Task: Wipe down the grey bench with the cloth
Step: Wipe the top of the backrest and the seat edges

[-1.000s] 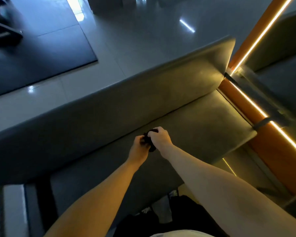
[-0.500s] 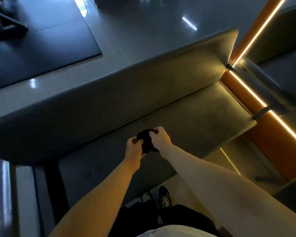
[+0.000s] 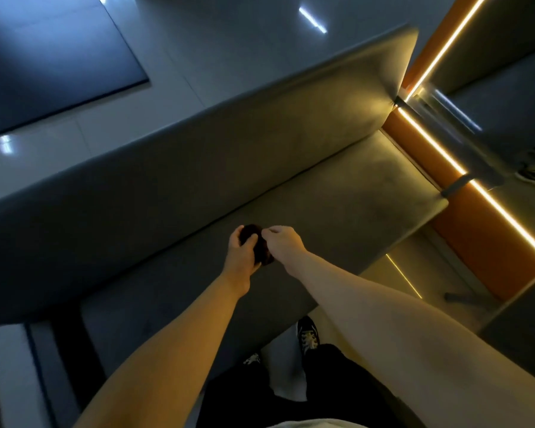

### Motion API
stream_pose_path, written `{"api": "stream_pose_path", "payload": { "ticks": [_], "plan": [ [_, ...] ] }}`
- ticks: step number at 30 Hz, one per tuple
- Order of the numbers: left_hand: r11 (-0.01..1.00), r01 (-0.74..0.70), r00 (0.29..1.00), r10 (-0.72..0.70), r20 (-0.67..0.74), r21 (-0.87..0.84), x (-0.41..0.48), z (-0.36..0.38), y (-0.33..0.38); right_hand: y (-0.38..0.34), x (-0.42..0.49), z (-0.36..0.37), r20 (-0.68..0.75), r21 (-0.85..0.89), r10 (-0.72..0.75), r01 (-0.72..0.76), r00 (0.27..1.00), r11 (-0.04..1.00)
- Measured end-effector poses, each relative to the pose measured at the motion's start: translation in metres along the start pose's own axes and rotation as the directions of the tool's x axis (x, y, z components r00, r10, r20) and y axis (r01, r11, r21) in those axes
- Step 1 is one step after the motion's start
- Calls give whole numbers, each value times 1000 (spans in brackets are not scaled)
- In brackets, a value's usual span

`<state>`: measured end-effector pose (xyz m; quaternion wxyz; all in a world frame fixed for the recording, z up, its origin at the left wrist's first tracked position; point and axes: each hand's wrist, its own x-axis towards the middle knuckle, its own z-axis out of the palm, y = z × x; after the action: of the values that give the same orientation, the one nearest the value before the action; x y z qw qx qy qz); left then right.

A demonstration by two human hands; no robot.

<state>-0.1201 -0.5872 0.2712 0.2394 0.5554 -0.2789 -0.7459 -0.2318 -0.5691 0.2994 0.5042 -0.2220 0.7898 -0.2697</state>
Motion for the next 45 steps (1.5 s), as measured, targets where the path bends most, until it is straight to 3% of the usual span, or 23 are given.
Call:
{"api": "stream_pose_path", "payload": {
  "ticks": [6, 12, 20, 23, 28, 30, 33, 36, 38, 42, 45],
  "plan": [
    [995, 4, 999, -8, 33, 100, 54, 42, -1, 9, 40, -36, -45, 99, -52, 56, 998, 994],
    [979, 45, 993, -66, 98, 198, 123, 137, 6, 13, 138, -115, -50, 166, 51, -42, 997, 985],
    [923, 15, 994, -56, 94, 384, 300, 310, 22, 11, 339, -260, -208, 138, 61, -32, 976, 990],
    [877, -24, 996, -18, 83, 479, 369, 366, 24, 13, 416, -310, -279, 216, 110, -49, 954, 975],
    [773, -15, 995, -53, 87, 634, 471, 410, -11, 35, 536, -369, -391, 286, 192, -79, 900, 955],
    [708, 2, 997, -51, 49, 706, 514, 411, -25, 41, 583, -385, -442, 266, 177, -60, 879, 962],
    [460, 24, 999, -43, -5, 888, 570, 400, -46, 50, 652, -398, -499, 297, 158, -3, 852, 955],
    [168, -18, 1000, 24, 14, 986, 593, 382, -74, 60, 703, -391, -412, 311, 154, -21, 898, 950],
    [83, -55, 992, 114, 45, 995, 592, 372, -89, 65, 722, -382, -382, 241, 131, -38, 915, 970],
    [156, -113, 974, 214, 78, 981, 597, 360, -91, 73, 732, -370, -413, 106, 98, -59, 905, 993],
    [254, -170, 967, 227, 112, 952, 601, 351, -89, 70, 724, -353, -396, 98, 110, -77, 912, 992]
  ]
}}
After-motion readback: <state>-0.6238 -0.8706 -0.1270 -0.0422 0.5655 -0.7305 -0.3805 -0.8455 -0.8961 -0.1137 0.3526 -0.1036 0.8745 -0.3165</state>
